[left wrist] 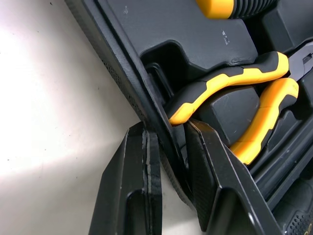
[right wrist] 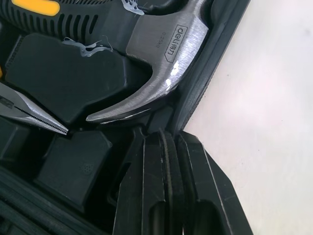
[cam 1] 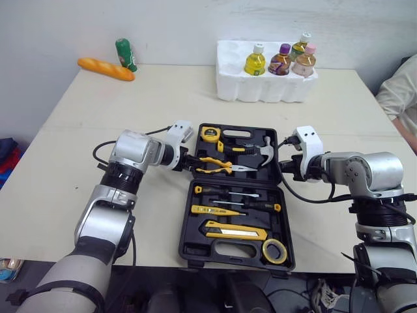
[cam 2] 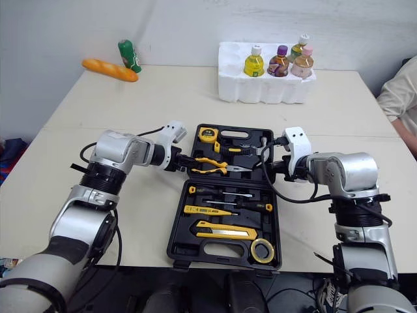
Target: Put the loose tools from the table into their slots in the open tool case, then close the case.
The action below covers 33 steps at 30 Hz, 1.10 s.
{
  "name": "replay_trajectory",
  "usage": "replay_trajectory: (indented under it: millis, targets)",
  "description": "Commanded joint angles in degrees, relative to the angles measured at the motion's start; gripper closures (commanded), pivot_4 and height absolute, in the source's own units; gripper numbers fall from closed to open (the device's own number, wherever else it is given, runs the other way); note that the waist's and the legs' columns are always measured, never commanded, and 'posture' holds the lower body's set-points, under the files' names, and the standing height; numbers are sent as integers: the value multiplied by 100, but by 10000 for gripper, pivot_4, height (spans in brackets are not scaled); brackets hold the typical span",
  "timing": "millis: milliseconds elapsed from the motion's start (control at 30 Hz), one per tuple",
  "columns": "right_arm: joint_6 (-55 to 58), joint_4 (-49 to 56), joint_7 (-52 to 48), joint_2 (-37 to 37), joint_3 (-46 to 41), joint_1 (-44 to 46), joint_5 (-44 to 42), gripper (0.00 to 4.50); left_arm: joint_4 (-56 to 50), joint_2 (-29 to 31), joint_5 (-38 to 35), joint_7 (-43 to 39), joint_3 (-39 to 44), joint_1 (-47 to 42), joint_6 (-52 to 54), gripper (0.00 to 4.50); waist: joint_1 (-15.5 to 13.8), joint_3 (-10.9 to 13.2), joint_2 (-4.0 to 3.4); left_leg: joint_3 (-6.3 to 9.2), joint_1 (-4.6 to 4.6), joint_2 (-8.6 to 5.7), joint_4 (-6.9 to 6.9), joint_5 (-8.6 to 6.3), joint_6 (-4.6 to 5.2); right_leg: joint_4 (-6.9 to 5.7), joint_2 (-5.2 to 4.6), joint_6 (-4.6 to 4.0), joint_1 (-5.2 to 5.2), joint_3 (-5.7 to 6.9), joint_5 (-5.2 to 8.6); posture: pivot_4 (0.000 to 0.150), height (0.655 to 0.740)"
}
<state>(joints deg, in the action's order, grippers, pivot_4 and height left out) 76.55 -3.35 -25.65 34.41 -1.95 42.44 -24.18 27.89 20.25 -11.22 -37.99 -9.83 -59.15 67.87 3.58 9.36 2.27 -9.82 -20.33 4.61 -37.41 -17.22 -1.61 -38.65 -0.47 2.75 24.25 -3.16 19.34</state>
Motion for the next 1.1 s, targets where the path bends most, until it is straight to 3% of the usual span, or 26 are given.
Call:
replay_trajectory:
  millis: [33, 233, 400, 600, 800, 933, 967, 1033, 1100]
  targets:
    - [-171, 132, 210, 95, 72, -176, 285, 45000, -78, -190, -100, 22, 78, 222, -194, 40345, -4, -6, -4, 0, 0, 0, 2, 0, 0, 2, 0, 0, 0, 0, 0, 1500, 7339]
    - [-1323, 623, 231, 93, -136, -140, 464, 45000, -388, -295, -33, 356, 731, 115, -1976, 40410, -25, 13, -22, -2, -15, -8, 0, 9, 14, 10, -7, 9, 9, -4, -21, 1500, 7339]
    - [-2841, 992, 322, 192, -193, -426, 886, 45000, -807, -277, 21, 377, 873, 414, -3497, 43020, -15, 29, -43, -23, -119, -9, 11, 37, 11, 6, -1, 15, 130, -16, -41, 1500, 7339]
    - [-5114, 1481, 271, 236, 34, -1519, 1626, 45000, -1341, -238, 220, 443, 844, 1185, -4921, 44939, -22, 37, -53, -25, -119, 7, 43, 22, -23, 26, 19, -6, 147, -10, -8, 1500, 7339]
    - [-7530, 1243, 597, 199, 255, -2732, 2620, 45000, -1640, -64, 922, 736, 562, 2094, -6337, 44939, -16, 38, -52, -24, -115, 8, 42, 17, -17, 30, 20, -4, 136, -13, -8, 1500, 7339]
    - [-8620, 1100, 732, 297, 139, -3236, 3026, 45000, -2025, -33, 950, 962, 648, 2552, -6321, 44939, -15, 40, -49, -27, -85, 4, 23, 20, -10, 6, 18, 2, 105, -21, -13, 1500, 7339]
    - [-8903, 1164, 774, 384, 104, -3349, 3199, 41251, -2168, 16, 919, 925, 671, 2669, -6281, 44987, -15, 40, -49, -27, -82, 4, 17, 23, -7, 1, 18, 1, 102, -22, -17, 1500, 7339]
    - [-9317, 1508, 747, 569, -68, -3660, 3383, 33805, -2552, 180, 699, 716, 789, 2961, -6073, 35372, -8, 40, -49, -26, -81, 2, 12, 32, -2, -4, 16, 1, 100, -24, -23, 1500, 7339]
    - [-9392, 2066, 514, 767, -451, -4082, 3136, 23520, -3119, 424, -63, 234, 1075, 3268, -5265, 27112, 10, 40, -49, -25, -75, 3, 14, 34, -5, -11, 17, 1, 98, -25, -24, 1500, 7339]
